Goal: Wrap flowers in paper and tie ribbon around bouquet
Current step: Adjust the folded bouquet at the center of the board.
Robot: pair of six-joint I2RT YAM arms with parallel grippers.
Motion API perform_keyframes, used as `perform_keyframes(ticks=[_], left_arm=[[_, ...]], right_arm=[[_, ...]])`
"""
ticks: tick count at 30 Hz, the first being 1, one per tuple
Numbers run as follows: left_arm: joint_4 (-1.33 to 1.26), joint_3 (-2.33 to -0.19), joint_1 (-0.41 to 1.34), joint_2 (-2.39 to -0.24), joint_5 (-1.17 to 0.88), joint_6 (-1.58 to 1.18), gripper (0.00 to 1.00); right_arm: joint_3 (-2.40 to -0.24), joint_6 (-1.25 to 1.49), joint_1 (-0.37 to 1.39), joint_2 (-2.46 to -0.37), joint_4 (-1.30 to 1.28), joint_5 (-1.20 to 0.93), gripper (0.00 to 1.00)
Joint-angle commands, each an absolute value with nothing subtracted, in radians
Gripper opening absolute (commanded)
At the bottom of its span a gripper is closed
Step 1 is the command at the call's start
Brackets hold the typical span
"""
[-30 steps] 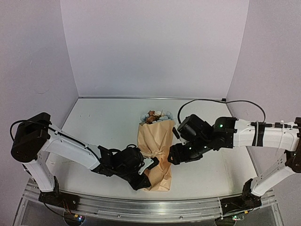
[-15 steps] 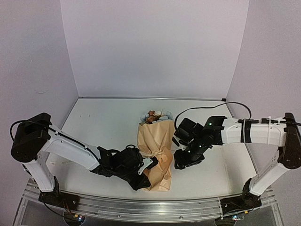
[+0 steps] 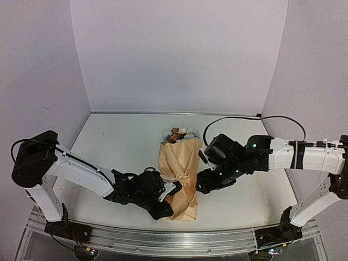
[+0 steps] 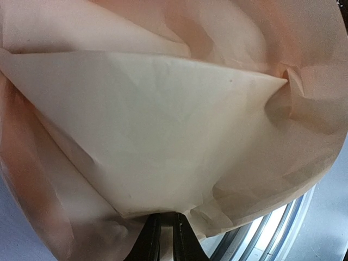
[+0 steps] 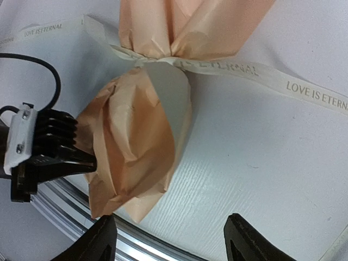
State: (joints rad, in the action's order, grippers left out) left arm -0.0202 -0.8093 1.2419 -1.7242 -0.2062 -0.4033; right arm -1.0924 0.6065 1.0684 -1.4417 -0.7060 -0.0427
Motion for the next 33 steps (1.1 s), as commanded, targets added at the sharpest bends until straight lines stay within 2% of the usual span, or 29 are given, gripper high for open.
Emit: perform_keyframes(ticks=[1, 5, 8, 13, 15, 20, 26, 30, 33], left_arm=[[-0.043, -0.793, 1.243, -1.667, -0.193, -0.419, 0.1], [-0.047, -0.784, 1.243, -1.659, -0.185, -0.423, 0.1], [-0.058, -0.774, 1.243, -1.657, -0.182, -0.43, 0.1], [-0.075, -0.759, 1.242, -1.653, -0.178, -0.442, 0.1], [-0.092, -0.745, 1.236, -1.649, -0.184, -0.453, 0.1], [-0.168, -0.698, 1.205, -1.646, -0.232, -0.491, 0.09], [-0.203, -0.679, 1.184, -1.648, -0.265, -0.512, 0.08], [-0.184, -0.689, 1.175, -1.634, -0.264, -0.51, 0.08], [-0.159, -0.706, 1.173, -1.629, -0.261, -0.504, 0.08]], right_arm=[[-1.175, 0.597, 1.076, -1.529, -0.684, 0.03, 0.71], [-1.166, 0.591, 1.076, -1.594, -0.675, 0.037, 0.61], [-1.113, 0.621, 1.08, -1.626, -0.613, 0.008, 0.45], [-1.056, 0.569, 1.134, -1.653, -0.576, 0.055, 0.06], [-1.037, 0.498, 1.174, -1.659, -0.582, 0.123, 0.0], [-1.032, 0.305, 1.249, -1.727, -0.582, 0.255, 0.0], [-1.07, 0.166, 1.267, -1.844, -0.594, 0.274, 0.0], [-1.058, 0.155, 1.266, -1.813, -0.594, 0.238, 0.12], [-1.045, 0.152, 1.266, -1.721, -0.611, 0.19, 0.33]])
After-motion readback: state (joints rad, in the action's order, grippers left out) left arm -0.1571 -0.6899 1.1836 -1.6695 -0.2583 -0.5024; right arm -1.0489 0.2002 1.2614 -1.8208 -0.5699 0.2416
